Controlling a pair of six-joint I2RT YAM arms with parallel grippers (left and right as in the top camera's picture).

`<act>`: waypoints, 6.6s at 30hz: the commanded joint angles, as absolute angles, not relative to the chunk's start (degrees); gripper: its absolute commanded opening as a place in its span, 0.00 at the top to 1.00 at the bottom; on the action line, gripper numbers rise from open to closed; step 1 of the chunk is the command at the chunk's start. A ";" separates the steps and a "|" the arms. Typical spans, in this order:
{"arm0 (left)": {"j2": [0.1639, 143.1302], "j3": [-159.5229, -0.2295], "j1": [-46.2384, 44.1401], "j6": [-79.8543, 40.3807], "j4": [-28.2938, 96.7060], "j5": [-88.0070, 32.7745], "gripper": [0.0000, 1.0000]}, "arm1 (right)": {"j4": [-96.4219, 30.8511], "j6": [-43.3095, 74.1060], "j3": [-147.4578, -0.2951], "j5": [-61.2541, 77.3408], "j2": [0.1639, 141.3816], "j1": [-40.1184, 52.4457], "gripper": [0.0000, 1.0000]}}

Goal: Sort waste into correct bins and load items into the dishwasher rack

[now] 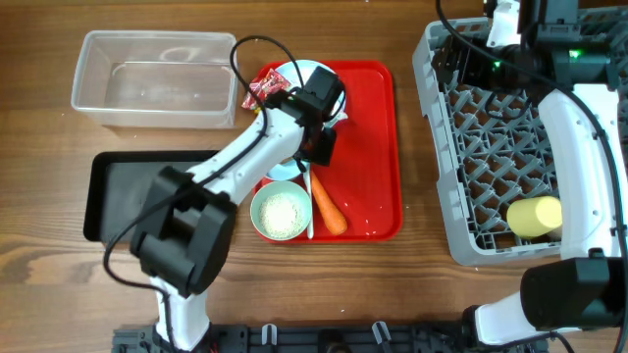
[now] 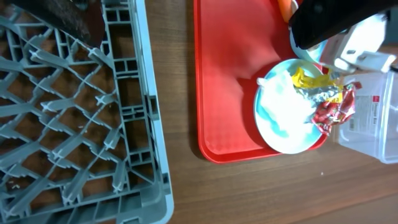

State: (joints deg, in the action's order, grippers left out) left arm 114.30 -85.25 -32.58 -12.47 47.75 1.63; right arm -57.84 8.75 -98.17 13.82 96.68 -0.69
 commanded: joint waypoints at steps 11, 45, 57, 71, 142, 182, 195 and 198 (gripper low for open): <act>116.07 -85.52 -32.62 -12.47 44.66 3.75 0.96 | -59.61 9.10 -98.56 11.57 96.86 -0.82 0.00; 80.82 -56.25 43.05 12.91 57.21 -90.35 0.96 | -59.24 9.08 -97.91 11.57 96.97 -0.82 0.01; 80.66 -60.60 25.15 0.03 42.83 -68.69 0.96 | -59.55 9.13 -97.91 11.66 96.97 -0.82 0.00; 99.31 -69.56 -37.08 -6.02 17.69 3.29 0.96 | -60.97 8.95 -97.91 11.99 96.97 -0.82 0.00; 74.06 -63.20 5.52 -17.45 52.01 -33.36 0.96 | -62.17 8.93 -95.64 12.38 107.39 11.99 0.04; 86.76 -47.35 40.23 2.74 33.10 -90.32 0.96 | -62.33 8.97 -95.64 12.43 107.39 11.99 0.04; 82.87 -47.35 -29.82 -12.67 29.58 -9.63 0.96 | -62.19 9.04 -95.64 12.45 107.39 12.01 0.04; 83.26 -47.35 -35.48 -12.88 30.79 -3.81 0.61 | -62.19 9.17 -95.64 12.49 107.39 12.01 0.04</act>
State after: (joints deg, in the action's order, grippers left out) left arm 83.61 -47.31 -31.86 -10.92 30.50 -17.15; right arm -62.28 8.95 -95.70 12.97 106.78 11.90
